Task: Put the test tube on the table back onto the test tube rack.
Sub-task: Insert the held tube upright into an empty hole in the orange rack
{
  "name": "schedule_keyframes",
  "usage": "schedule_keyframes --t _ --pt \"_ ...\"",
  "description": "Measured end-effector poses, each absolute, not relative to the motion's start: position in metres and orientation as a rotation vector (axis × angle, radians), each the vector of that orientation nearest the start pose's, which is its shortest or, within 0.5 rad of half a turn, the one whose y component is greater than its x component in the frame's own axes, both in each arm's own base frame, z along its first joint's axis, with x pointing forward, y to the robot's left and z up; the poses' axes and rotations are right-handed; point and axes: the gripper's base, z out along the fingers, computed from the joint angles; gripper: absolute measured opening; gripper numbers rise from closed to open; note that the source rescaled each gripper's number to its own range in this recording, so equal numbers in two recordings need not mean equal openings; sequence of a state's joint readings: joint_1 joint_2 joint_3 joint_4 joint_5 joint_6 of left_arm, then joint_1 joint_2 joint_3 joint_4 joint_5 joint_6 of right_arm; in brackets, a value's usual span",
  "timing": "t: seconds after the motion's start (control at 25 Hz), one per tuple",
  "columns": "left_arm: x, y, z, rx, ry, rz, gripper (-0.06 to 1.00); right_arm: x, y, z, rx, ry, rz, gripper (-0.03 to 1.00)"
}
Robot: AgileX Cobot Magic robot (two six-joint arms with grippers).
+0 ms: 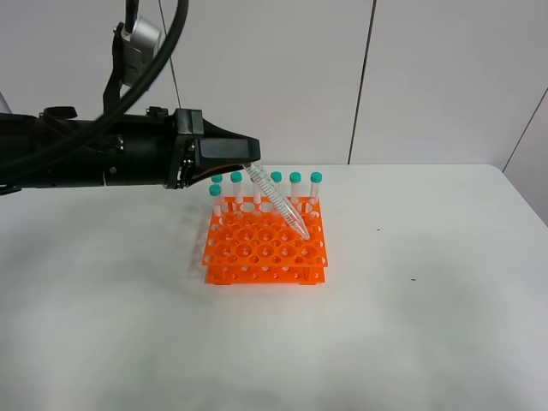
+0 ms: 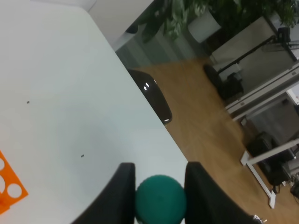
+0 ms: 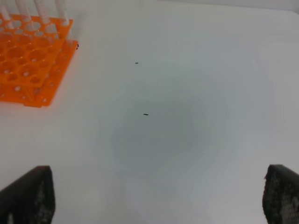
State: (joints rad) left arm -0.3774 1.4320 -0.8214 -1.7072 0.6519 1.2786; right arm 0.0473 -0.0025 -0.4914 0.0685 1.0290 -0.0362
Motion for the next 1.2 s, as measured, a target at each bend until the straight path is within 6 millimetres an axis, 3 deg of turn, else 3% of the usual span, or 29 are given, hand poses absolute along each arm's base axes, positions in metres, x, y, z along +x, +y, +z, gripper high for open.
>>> schedule_keyframes --t 0.2,0.44,0.68,0.88,1.2 --pt "0.252 -0.154 0.278 0.355 2.055 -1.087 0.0 -0.003 0.005 0.278 -0.086 2.016 0.092 0.98" --pt "0.252 -0.15 0.292 0.443 2.06 -0.78 0.0 -0.003 0.005 0.278 -0.086 2.016 0.092 0.98" --pt "0.251 -0.161 0.301 0.538 1.973 -0.472 0.0 -0.003 0.005 0.278 -0.086 2.016 0.092 0.98" --pt "0.245 -0.177 0.312 0.627 1.79 -0.378 0.0 -0.003 0.005 0.278 -0.086 2.016 0.092 0.98" --pt "0.253 -0.183 0.325 0.619 1.567 -0.314 0.0 -0.003 0.005 0.278 -0.086 2.016 0.092 0.98"
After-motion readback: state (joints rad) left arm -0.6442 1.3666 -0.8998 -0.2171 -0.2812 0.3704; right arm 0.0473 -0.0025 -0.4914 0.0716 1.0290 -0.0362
